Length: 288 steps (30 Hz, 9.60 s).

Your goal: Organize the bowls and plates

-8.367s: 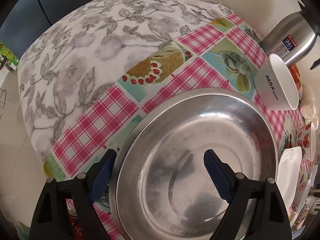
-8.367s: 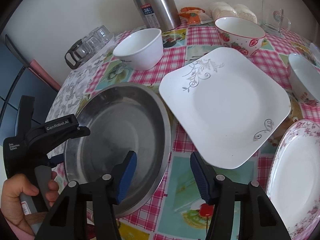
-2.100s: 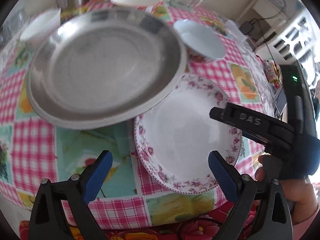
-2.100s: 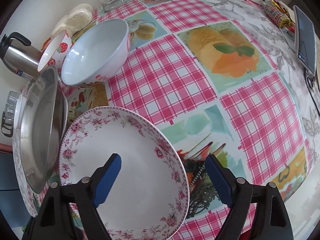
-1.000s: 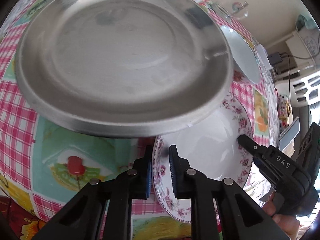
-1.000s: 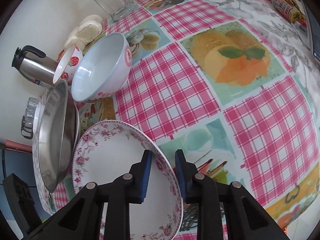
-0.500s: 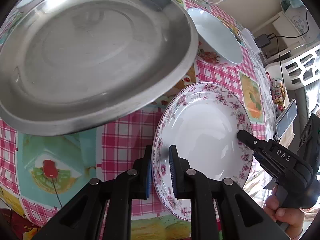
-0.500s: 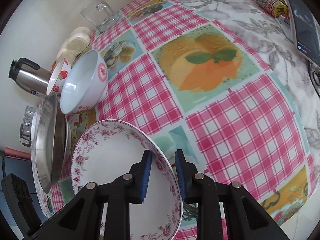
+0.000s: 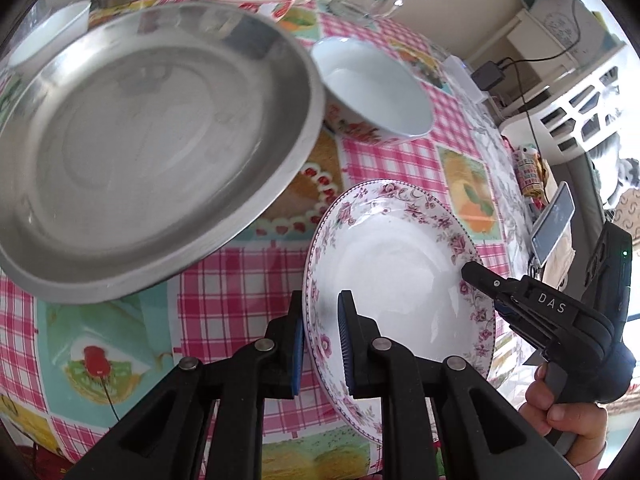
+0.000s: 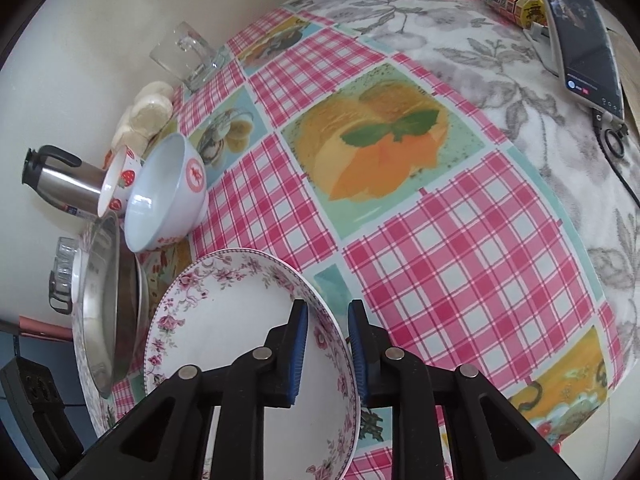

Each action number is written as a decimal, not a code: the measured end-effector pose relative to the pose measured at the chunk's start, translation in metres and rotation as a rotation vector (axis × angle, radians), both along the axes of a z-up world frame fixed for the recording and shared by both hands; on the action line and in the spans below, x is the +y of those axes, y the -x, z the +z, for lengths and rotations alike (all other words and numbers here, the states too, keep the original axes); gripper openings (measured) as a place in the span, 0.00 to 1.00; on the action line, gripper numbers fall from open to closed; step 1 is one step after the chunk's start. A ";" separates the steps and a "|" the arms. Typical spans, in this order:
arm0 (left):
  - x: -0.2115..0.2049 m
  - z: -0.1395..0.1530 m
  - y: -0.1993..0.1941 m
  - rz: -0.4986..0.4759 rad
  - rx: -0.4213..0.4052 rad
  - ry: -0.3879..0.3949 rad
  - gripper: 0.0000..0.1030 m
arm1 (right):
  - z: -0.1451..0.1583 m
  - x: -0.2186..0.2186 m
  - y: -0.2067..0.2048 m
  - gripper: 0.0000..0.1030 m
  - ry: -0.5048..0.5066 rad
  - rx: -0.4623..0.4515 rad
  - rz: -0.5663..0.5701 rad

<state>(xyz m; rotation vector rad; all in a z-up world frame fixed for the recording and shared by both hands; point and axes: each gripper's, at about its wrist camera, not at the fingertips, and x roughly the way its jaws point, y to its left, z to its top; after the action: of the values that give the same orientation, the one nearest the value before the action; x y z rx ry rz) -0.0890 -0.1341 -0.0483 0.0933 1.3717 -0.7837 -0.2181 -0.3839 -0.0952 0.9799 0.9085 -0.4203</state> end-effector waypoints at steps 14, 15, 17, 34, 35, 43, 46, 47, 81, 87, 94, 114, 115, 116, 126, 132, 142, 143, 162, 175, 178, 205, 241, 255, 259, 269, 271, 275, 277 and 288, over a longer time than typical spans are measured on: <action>-0.005 0.046 0.001 -0.053 -0.181 0.094 0.16 | 0.030 0.003 0.024 0.22 0.041 -0.134 -0.050; -0.005 0.048 -0.001 -0.050 -0.184 0.101 0.16 | 0.034 0.004 0.024 0.22 0.050 -0.147 -0.051; 0.000 0.053 -0.005 -0.037 -0.189 0.119 0.16 | 0.041 0.006 0.021 0.22 0.063 -0.168 -0.052; 0.048 0.071 -0.049 0.083 -0.188 0.190 0.16 | 0.072 0.052 -0.016 0.22 0.110 -0.258 0.033; 0.052 0.071 -0.052 0.090 -0.186 0.191 0.16 | 0.072 0.054 -0.019 0.22 0.112 -0.260 0.038; 0.084 0.067 -0.081 0.179 -0.160 0.199 0.16 | 0.078 0.083 -0.047 0.22 0.121 -0.272 0.087; 0.094 0.065 -0.090 0.216 -0.153 0.197 0.16 | 0.081 0.095 -0.056 0.22 0.129 -0.282 0.107; 0.097 0.064 -0.092 0.226 -0.151 0.197 0.16 | 0.081 0.098 -0.060 0.22 0.130 -0.284 0.113; 0.124 0.033 -0.174 0.438 -0.072 0.168 0.18 | 0.075 0.126 -0.167 0.22 0.164 -0.246 0.216; 0.119 0.027 -0.181 0.433 -0.075 0.147 0.18 | 0.068 0.124 -0.178 0.22 0.170 -0.225 0.220; 0.117 0.012 -0.185 0.436 -0.037 0.111 0.18 | 0.062 0.123 -0.181 0.22 0.164 -0.209 0.221; 0.133 0.011 -0.185 0.505 -0.033 0.087 0.18 | 0.057 0.142 -0.186 0.21 0.260 -0.152 0.311; 0.132 0.011 -0.184 0.503 -0.036 0.083 0.18 | 0.056 0.141 -0.185 0.21 0.252 -0.156 0.310; 0.131 0.011 -0.184 0.501 -0.035 0.082 0.18 | 0.056 0.140 -0.185 0.21 0.247 -0.158 0.308; 0.130 0.009 -0.184 0.501 -0.038 0.067 0.18 | 0.060 0.132 -0.177 0.22 0.223 -0.189 0.286; 0.130 0.008 -0.185 0.499 -0.042 0.059 0.18 | 0.063 0.129 -0.172 0.23 0.228 -0.201 0.276; 0.126 0.007 -0.186 0.487 -0.032 0.026 0.19 | 0.068 0.122 -0.166 0.24 0.219 -0.240 0.251; 0.127 0.007 -0.186 0.489 -0.023 0.026 0.20 | 0.070 0.122 -0.165 0.24 0.219 -0.247 0.249; 0.111 0.041 -0.169 0.387 -0.168 -0.049 0.65 | 0.078 0.122 -0.159 0.50 0.269 -0.268 0.228; 0.102 0.051 -0.163 0.356 -0.244 -0.050 0.83 | 0.077 0.125 -0.161 0.80 0.311 -0.244 0.232; 0.102 0.055 -0.163 0.360 -0.267 -0.029 0.88 | 0.078 0.126 -0.161 0.90 0.321 -0.247 0.233; 0.129 0.094 -0.227 0.568 -0.453 0.242 0.97 | 0.116 0.115 -0.179 1.00 0.376 -0.216 0.127; 0.195 0.102 -0.299 0.644 -0.477 0.112 0.97 | 0.126 0.191 -0.277 1.00 0.458 -0.175 0.360; 0.210 0.063 -0.318 0.654 -0.327 0.060 0.97 | 0.125 0.236 -0.300 1.00 0.572 -0.119 0.429; 0.210 0.055 -0.322 0.653 -0.296 0.056 0.97 | 0.123 0.245 -0.306 1.00 0.596 -0.101 0.446; 0.205 0.033 -0.329 0.635 -0.215 0.059 0.95 | 0.124 0.259 -0.328 1.00 0.627 -0.064 0.470; 0.203 0.030 -0.331 0.629 -0.203 0.064 0.94 | 0.124 0.262 -0.333 1.00 0.628 -0.058 0.478; 0.201 0.024 -0.334 0.615 -0.184 0.069 0.84 | 0.127 0.269 -0.342 0.99 0.660 -0.048 0.481; 0.200 0.022 -0.335 0.612 -0.179 0.071 0.83 | 0.129 0.272 -0.345 0.99 0.674 -0.051 0.483; 0.197 0.014 -0.338 0.589 -0.153 0.090 0.67 | 0.126 0.287 -0.360 0.85 0.726 -0.027 0.510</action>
<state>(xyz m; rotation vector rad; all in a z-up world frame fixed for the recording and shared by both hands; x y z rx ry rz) 0.2494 0.0633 -0.0346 -0.3056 1.1312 -0.3327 0.1418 -0.0973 0.0310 0.0785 0.8497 -0.2627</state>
